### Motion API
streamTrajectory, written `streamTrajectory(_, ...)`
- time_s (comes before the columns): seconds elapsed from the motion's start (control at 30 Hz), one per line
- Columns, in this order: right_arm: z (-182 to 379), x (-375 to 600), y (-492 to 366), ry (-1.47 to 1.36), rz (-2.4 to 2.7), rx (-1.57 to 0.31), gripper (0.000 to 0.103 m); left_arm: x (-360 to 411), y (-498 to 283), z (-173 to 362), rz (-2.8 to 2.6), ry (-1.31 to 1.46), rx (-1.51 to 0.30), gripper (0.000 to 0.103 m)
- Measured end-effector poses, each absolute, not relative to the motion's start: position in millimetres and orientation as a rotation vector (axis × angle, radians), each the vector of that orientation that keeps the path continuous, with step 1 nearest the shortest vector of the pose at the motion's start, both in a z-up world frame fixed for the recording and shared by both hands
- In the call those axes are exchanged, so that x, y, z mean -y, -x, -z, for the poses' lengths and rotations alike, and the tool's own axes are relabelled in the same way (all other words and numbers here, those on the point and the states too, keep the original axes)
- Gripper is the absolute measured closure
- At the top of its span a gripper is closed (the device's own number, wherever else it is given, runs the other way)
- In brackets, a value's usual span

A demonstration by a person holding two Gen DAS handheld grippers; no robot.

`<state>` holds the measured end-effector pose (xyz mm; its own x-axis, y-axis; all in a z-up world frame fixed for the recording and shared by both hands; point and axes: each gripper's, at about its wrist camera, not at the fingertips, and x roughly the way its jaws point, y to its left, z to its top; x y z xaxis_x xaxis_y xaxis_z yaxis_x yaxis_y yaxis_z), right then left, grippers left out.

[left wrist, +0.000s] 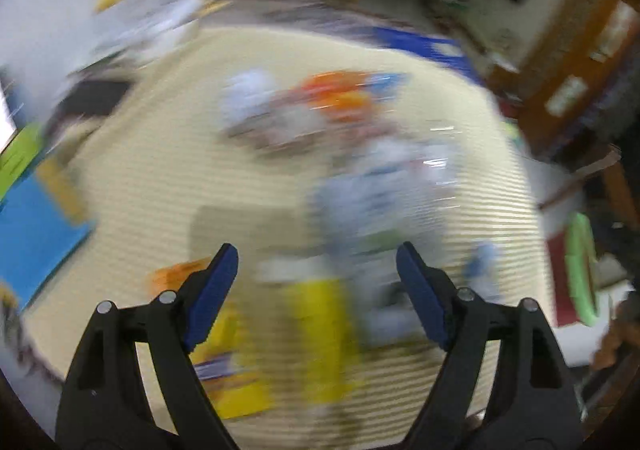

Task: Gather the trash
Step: 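Grasp the white milk carton with the right gripper while the left grasps the yellow tea carton, then carry both cartons over the red bucket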

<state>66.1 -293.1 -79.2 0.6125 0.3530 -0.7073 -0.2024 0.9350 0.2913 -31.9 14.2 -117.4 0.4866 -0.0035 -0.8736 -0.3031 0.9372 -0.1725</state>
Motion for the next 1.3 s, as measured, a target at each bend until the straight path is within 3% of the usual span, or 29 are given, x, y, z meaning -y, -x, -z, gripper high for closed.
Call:
streamTrajectory(0.17,88,233,-72,-0.145,-0.411,-0.894,0.035,-71,58,155,-0.282,0.409,-1.198,0.024)
streamTrajectory(0.43,108,151,-79,-0.028,-0.505,-0.971,0.035,-67,51,210,-0.149,0.461,-1.355,0.028)
streamTrajectory(0.5,115,141,-79,0.002,-0.511,-0.999,0.035,-70,44,210,-0.136,0.465,-1.343,0.037)
streamTrajectory(1.03,155,94,-95,0.017,-0.541,-1.124,0.035,-84,-37,149,-0.068,0.359,-1.059,0.037)
streamTrajectory(1.1,159,89,-96,0.030,-0.543,-1.132,0.037,-85,-44,140,-0.061,0.356,-1.033,0.037)
streamTrajectory(1.17,162,86,-97,0.044,-0.543,-1.136,0.059,-81,-30,134,-0.055,0.352,-1.017,0.037)
streamTrajectory(1.2,164,84,-97,0.054,-0.542,-1.140,0.064,-80,-31,133,-0.052,0.350,-1.013,0.037)
streamTrajectory(1.3,163,85,-97,0.054,-0.547,-1.131,0.067,-82,-20,131,-0.039,0.350,-1.009,0.037)
